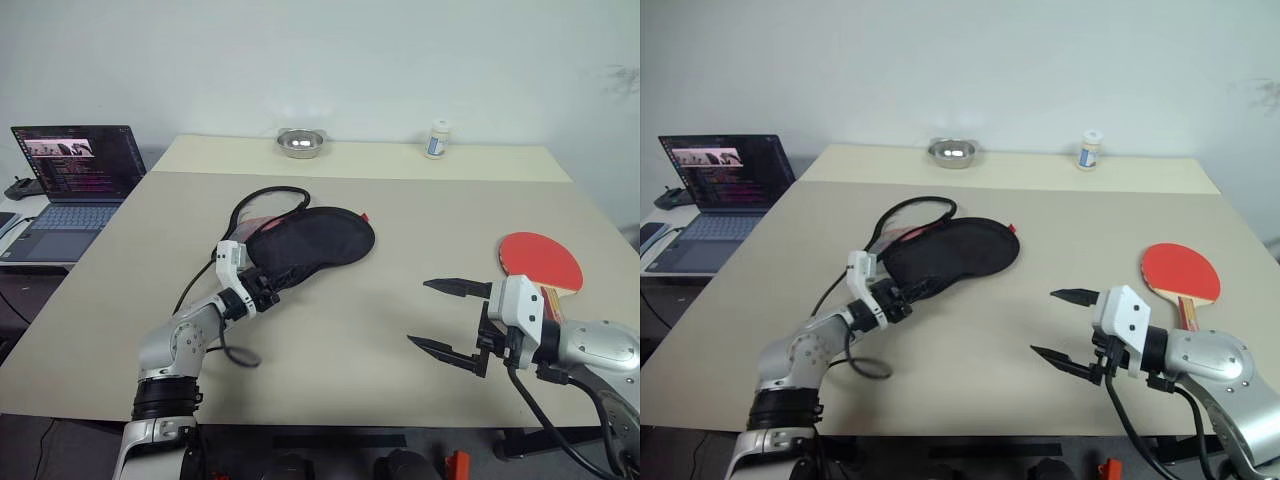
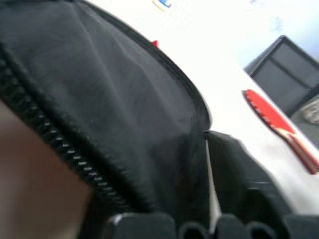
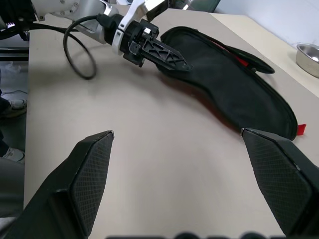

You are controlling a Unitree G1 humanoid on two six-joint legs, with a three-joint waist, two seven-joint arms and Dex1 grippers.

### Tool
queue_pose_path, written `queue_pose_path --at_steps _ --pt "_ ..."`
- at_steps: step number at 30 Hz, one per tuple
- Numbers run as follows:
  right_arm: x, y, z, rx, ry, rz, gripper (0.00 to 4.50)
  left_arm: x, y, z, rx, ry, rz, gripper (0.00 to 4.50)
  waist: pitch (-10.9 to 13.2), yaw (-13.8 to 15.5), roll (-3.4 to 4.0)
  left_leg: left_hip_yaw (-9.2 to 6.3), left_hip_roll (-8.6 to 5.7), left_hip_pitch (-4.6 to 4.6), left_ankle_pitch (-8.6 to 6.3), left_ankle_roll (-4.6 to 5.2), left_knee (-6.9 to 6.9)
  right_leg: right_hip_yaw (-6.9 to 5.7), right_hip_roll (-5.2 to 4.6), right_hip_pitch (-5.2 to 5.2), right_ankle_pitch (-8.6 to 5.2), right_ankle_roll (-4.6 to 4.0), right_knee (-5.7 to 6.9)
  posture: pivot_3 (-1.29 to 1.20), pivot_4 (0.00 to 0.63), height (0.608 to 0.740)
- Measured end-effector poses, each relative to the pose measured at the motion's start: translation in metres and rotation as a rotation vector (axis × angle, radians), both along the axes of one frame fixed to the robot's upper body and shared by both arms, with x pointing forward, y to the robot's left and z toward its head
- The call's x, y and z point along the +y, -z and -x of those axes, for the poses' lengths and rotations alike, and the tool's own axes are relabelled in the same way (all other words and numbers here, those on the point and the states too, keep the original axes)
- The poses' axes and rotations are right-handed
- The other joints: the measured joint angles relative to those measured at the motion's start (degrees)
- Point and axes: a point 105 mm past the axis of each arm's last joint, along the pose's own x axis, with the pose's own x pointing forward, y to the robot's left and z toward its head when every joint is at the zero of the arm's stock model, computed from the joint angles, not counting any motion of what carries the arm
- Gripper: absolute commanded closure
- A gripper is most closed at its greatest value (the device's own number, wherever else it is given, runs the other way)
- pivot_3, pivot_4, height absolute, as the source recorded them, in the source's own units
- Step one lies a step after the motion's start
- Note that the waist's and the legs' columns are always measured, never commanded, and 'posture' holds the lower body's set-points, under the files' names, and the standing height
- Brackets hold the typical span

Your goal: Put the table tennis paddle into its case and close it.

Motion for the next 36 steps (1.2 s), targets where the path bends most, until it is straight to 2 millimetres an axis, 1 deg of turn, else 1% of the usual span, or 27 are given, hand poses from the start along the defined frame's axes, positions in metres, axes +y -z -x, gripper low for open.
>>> queue_pose_path --at_steps 2,3,7,9,12,17,18,22,28,31,34,36 --pt "-0.001 -0.001 -0.001 -0.006 0.003 0.003 0.0 -0.003 0.0 0.001 0.016 0.002 0.015 4.22 0.0 0.0 -0.01 0.0 0.0 0.01 0.0 0.0 0.0 0.0 0.0 0.0 -0.01 0.01 0.0 0.0 0.15 0.74" --pt "-0.001 -0.002 -0.001 -0.008 0.004 0.006 0.0 -0.004 0.0 0.001 0.025 0.003 0.029 4.49 0.0 0.0 -0.01 0.0 0.0 0.01 0.01 -0.01 0.0 0.0 0.0 0.0 -0.01 0.02 0.01 0.0 0.15 0.74" --pt "-0.002 -0.004 -0.002 -0.013 0.003 0.019 0.0 -0.019 -0.001 0.005 0.052 0.045 0.089 4.49 0.0 0.0 -0.02 -0.01 -0.02 0.0 0.02 -0.03 0.01 0.0 0.0 0.01 -0.01 0.02 0.01 0.0 0.15 0.74" --pt "-0.003 -0.004 -0.002 -0.009 0.007 0.029 0.0 -0.034 0.002 0.008 0.073 0.095 0.111 4.49 0.0 0.0 -0.03 -0.01 -0.03 0.0 0.02 -0.03 0.01 0.0 0.0 0.02 -0.01 0.02 0.0 0.0 0.15 0.74" --pt "-0.004 -0.007 -0.003 -0.01 0.006 0.034 0.0 -0.064 0.008 0.015 0.1 0.197 0.129 4.49 0.0 0.1 -0.05 -0.02 -0.05 -0.01 0.02 -0.03 0.01 0.0 0.0 0.02 -0.01 0.02 -0.01 0.0 0.15 0.74" --pt "-0.009 -0.01 -0.003 -0.018 0.015 0.065 0.0 -0.108 0.003 0.015 0.096 0.325 0.161 4.49 0.0 0.3 -0.09 -0.03 -0.08 -0.01 0.02 -0.03 0.03 -0.01 0.03 0.04 -0.02 0.05 -0.03 0.0 0.15 0.74" --pt "-0.01 -0.011 -0.004 -0.021 0.018 0.066 0.0 -0.113 0.003 0.016 0.098 0.342 0.166 4.49 0.1 0.3 -0.09 -0.03 -0.08 -0.02 0.02 -0.03 0.02 -0.01 0.04 0.04 -0.02 0.05 -0.04 0.0 0.15 0.74" --pt "-0.011 -0.01 -0.003 -0.016 0.02 0.071 0.0 -0.123 0.011 0.017 0.13 0.379 0.17 4.49 0.1 0.0 -0.09 -0.06 -0.02 -0.01 0.02 -0.03 -0.02 0.0 0.12 0.02 -0.03 0.06 -0.05 0.0 0.15 0.74" --pt "-0.013 -0.01 -0.001 -0.014 0.033 0.073 0.0 -0.122 0.023 0.018 0.125 0.417 0.081 4.49 0.1 0.0 -0.09 -0.06 -0.04 -0.02 0.02 -0.03 -0.01 0.0 0.1 0.03 -0.04 0.07 -0.06 0.0 0.15 0.74" --pt "-0.014 -0.01 -0.002 -0.014 0.041 0.072 0.0 -0.116 0.035 0.023 0.152 0.416 0.048 3.92 0.1 0.0 -0.09 -0.07 -0.03 -0.01 0.02 -0.03 -0.01 -0.01 0.08 0.03 -0.04 0.06 -0.06 0.0 0.15 0.74" --pt "-0.014 -0.01 -0.002 -0.015 0.048 0.071 0.0 -0.116 0.04 0.023 0.151 0.405 0.027 2.94 0.1 0.1 -0.09 -0.08 -0.03 -0.02 0.02 -0.03 0.0 -0.01 0.07 0.03 -0.04 0.07 -0.05 0.0 0.15 0.74" --pt "-0.014 -0.01 -0.003 -0.014 0.052 0.071 0.0 -0.115 0.04 0.022 0.14 0.399 0.02 2.15 0.1 0.1 -0.09 -0.07 -0.03 -0.02 0.02 -0.03 0.0 -0.01 0.06 0.03 -0.04 0.06 -0.05 0.0 0.15 0.74"
